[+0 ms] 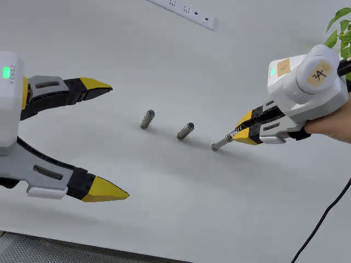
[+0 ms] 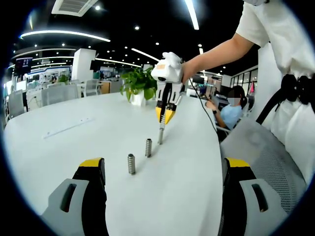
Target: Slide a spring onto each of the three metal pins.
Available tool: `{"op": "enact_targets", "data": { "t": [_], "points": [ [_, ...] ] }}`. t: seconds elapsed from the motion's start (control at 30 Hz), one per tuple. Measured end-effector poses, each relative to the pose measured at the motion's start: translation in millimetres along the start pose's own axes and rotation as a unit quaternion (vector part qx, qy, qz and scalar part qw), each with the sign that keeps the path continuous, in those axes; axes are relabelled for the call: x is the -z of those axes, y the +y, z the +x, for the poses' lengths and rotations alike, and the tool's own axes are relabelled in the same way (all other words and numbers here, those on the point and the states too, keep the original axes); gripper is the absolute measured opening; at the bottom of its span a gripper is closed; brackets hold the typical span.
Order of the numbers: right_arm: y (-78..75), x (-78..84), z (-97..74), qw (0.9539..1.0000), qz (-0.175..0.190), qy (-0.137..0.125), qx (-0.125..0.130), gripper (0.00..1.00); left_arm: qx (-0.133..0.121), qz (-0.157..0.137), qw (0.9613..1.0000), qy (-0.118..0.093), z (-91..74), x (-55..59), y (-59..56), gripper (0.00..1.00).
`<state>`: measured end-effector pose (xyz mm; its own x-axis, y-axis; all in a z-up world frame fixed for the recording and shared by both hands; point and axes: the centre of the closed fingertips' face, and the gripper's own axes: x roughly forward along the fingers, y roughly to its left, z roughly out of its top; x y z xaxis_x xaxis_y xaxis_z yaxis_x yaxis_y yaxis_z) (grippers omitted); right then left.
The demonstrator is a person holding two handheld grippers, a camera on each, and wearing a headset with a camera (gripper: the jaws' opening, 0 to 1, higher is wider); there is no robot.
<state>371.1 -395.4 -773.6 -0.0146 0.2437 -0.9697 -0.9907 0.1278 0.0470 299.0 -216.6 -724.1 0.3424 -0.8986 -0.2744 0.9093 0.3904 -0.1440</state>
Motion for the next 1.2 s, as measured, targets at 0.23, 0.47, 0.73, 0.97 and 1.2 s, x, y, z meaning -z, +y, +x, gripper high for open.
{"op": "enact_targets", "data": {
  "t": [0.23,0.47,0.73,0.97,1.2],
  "points": [
    [0.4,1.5,5.1,1.0,-0.002,0.001,0.0,0.06,0.0,-0.002,1.0,0.001,0.2,1.2,-0.5,0.99],
    [0.4,3.1,12.6,1.0,0.0,0.001,-0.004,0.06,0.0,-0.002,1.0,0.002,0.6,2.0,-0.9,0.99],
    [0.6,6.3,21.4,1.0,0.002,0.004,-0.006,0.06,0.001,-0.005,1.0,0.002,0.9,3.8,-0.7,0.99],
    [0.3,5.7,28.3,1.0,0.001,0.006,-0.008,0.07,0.001,-0.006,1.0,0.001,0.8,5.6,1.1,0.99],
    [-0.5,8.2,36.9,0.9999,-0.002,0.011,-0.01,0.07,0.002,-0.007,1.0,0.0,0.8,6.4,2.1,0.99]
  ]
}}
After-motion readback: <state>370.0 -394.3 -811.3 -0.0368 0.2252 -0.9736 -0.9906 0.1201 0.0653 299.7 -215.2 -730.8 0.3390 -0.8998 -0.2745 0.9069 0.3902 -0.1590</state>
